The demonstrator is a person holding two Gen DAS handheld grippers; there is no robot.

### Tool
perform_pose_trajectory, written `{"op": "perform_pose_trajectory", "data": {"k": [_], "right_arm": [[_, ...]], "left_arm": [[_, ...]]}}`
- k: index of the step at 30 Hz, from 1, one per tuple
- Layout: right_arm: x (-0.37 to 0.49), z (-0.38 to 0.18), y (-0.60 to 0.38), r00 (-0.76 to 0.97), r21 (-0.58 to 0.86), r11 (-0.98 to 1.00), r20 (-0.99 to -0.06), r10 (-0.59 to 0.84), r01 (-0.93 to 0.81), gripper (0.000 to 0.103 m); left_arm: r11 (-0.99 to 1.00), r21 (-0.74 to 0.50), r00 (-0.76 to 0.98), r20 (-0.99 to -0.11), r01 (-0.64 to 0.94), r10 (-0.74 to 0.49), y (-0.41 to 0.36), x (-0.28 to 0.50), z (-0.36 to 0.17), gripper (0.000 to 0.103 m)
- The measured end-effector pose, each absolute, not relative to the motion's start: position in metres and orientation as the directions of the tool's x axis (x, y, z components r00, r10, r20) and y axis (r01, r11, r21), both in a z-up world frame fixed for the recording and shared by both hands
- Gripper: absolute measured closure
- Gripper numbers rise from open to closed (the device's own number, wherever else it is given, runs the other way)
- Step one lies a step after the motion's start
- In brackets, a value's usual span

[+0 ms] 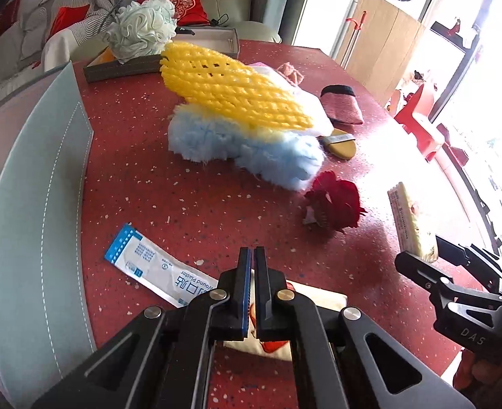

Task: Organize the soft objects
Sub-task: 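Grasp the small tissue pack with the left tool while the right tool grasps the large tissue pack, then lift and carry both tissue packs toward the box with both tools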

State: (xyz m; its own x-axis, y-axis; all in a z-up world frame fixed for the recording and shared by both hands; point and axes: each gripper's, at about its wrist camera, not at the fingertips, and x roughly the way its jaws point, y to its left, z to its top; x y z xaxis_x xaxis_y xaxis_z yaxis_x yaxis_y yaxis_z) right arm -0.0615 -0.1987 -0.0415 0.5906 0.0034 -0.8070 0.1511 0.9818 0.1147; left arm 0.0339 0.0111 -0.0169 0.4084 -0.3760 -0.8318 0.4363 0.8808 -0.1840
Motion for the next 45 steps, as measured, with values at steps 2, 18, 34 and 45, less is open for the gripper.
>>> {"op": "perform_pose_trajectory", "data": {"k": [2,18,34,45], "right_arm": [[-0.072,-0.041,-0.201,0.591,0.109,0.981,-0.806,-0.006,0.158,0.044],[-0.101,-0.051,-0.206,0.57,0.127,0.973,-0.821,-0.004,0.191,0.043],[-0.098,-0.062,-0.182,0.539,0.06,0.99,-0.842,-0.016,0.124,0.043],[-0.111,-0.064,-0.145,0.529,0.041,0.996,-0.849,-0.009,0.084,0.044]], "left_arm": [[0.873,-0.189,0.415,-0.821,0.45,-0.392,0.01,0.024,-0.01,0.1],[0.877,0.019,0.497,-0.83,0.481,-0.255,-0.02,0.004,-0.019,0.006],[0.878,-0.037,0.455,-0.844,0.478,-0.283,-0.001,-0.025,-0.027,0.03],[0.895,-0.077,0.445,-0.847,0.439,-0.292,0.025,-0.051,-0.032,0.03]]}}
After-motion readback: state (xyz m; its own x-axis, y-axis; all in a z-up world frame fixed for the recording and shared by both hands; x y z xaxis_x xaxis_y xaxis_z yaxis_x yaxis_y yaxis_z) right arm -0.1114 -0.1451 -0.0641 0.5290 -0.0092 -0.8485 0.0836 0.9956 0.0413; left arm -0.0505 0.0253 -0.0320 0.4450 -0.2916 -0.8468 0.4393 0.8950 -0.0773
